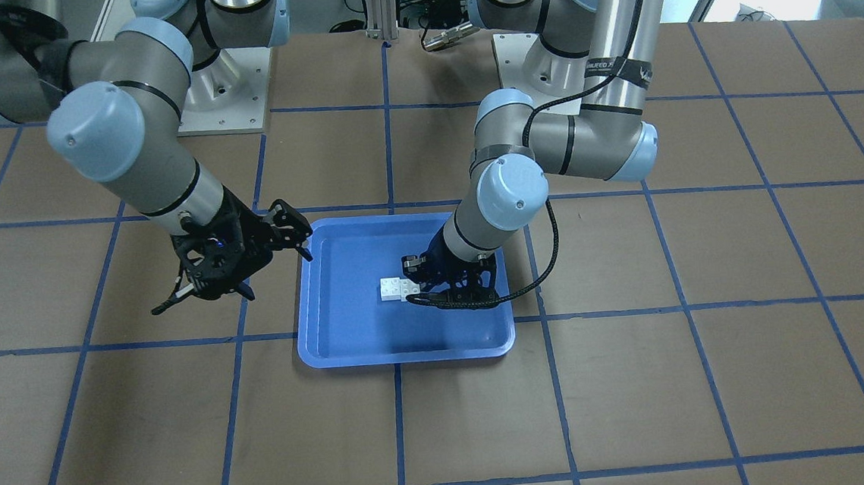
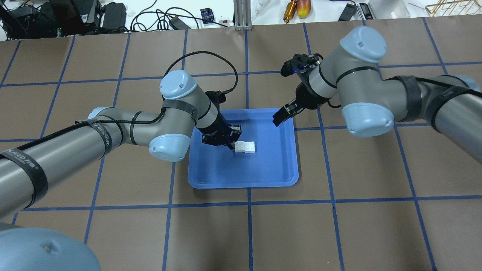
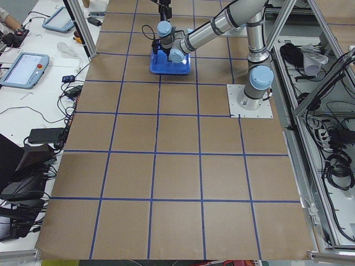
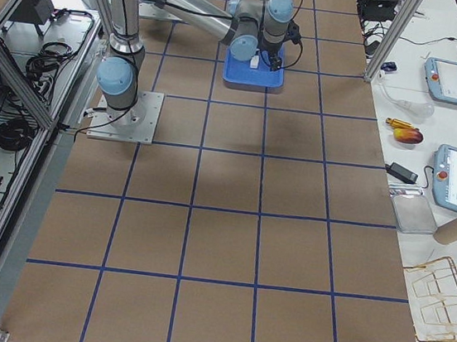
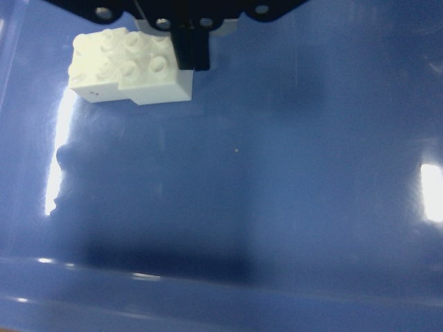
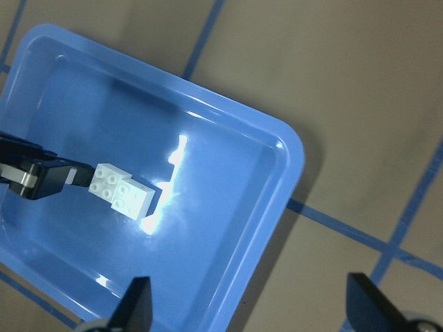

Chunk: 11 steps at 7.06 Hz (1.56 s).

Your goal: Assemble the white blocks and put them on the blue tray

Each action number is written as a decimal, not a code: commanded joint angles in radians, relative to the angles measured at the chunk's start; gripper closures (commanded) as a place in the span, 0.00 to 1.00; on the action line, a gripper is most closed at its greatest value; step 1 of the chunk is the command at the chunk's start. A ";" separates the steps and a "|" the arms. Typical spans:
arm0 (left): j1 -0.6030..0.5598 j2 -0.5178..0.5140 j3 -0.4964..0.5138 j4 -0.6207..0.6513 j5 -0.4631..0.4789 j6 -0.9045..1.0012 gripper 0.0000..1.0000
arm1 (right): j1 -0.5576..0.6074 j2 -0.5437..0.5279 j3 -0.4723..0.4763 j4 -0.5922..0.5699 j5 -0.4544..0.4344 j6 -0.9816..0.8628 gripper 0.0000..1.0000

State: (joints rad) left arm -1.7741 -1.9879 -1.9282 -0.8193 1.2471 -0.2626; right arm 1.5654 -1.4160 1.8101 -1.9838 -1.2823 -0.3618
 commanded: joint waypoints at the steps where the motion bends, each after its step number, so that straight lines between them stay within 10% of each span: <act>1: -0.004 0.006 0.003 0.002 0.003 -0.001 1.00 | -0.044 -0.067 -0.148 0.307 -0.130 0.244 0.00; 9: 0.151 0.191 0.363 -0.532 0.138 0.232 1.00 | -0.028 -0.218 -0.201 0.485 -0.276 0.573 0.00; 11: 0.157 0.294 0.369 -0.622 0.321 0.299 0.95 | -0.015 -0.219 -0.201 0.481 -0.276 0.569 0.00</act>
State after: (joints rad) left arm -1.6208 -1.7525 -1.5716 -1.3875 1.4743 0.0054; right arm 1.5435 -1.6342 1.6086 -1.4999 -1.5566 0.2093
